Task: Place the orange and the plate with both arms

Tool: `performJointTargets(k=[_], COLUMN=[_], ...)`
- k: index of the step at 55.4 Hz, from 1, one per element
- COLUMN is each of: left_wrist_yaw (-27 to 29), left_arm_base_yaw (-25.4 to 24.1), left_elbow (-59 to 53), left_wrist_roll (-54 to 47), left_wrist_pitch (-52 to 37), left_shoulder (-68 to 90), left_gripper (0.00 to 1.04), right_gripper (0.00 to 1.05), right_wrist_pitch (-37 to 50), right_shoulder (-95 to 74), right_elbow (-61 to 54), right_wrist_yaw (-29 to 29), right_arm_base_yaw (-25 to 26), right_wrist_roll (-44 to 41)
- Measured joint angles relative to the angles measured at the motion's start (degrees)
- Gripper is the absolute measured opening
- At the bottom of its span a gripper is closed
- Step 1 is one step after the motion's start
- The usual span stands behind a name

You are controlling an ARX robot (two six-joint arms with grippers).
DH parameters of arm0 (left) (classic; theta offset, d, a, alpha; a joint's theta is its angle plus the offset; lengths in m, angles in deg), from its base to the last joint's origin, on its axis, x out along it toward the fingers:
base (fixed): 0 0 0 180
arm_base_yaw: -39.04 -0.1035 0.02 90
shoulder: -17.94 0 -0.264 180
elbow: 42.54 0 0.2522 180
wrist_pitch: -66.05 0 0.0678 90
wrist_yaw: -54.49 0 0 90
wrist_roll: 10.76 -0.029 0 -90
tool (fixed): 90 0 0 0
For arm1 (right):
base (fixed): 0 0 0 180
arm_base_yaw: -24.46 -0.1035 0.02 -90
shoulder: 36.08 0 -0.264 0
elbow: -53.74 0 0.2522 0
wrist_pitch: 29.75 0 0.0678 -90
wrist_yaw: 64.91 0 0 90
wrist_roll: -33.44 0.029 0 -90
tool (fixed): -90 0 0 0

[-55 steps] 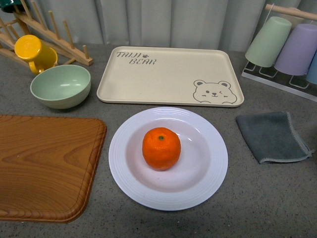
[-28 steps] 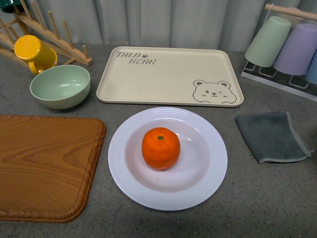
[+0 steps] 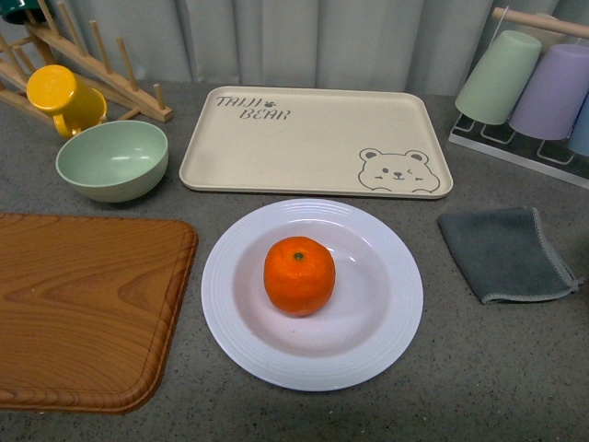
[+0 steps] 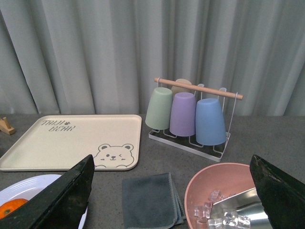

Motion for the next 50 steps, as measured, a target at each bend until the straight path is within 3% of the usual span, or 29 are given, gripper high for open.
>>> performJointTargets(k=[18,24,36,40,43,50], left_wrist_yaw=[0.0,0.0,0.0,0.0,0.0,0.0], left_arm_base_yaw=[0.0,0.0,0.0,0.0,0.0,0.0], left_elbow=[0.0,0.0,0.0,0.0,0.0,0.0], left_wrist_roll=[0.0,0.0,0.0,0.0,0.0,0.0], left_wrist_pitch=[4.7,14.0,14.9,14.9,14.9,15.0], left_shoulder=[-4.6,-12.1,-14.4,-14.5,-14.5,-14.5], left_gripper=[0.04,0.04,0.04,0.15,0.24,0.46], right_gripper=[0.96,0.96,0.96,0.96,0.96,0.96], right_wrist_pitch=[0.0,0.0,0.0,0.0,0.0,-0.2], right_shoulder=[0.0,0.0,0.0,-0.5,-1.0,-1.6], right_elbow=[0.0,0.0,0.0,0.0,0.0,0.0], right_wrist_yaw=[0.0,0.0,0.0,-5.4,-16.2,-21.0], right_arm_base_yaw=[0.0,0.0,0.0,-1.8,-5.1,-7.1], right_wrist_roll=[0.0,0.0,0.0,-0.7,-1.4,-2.1])
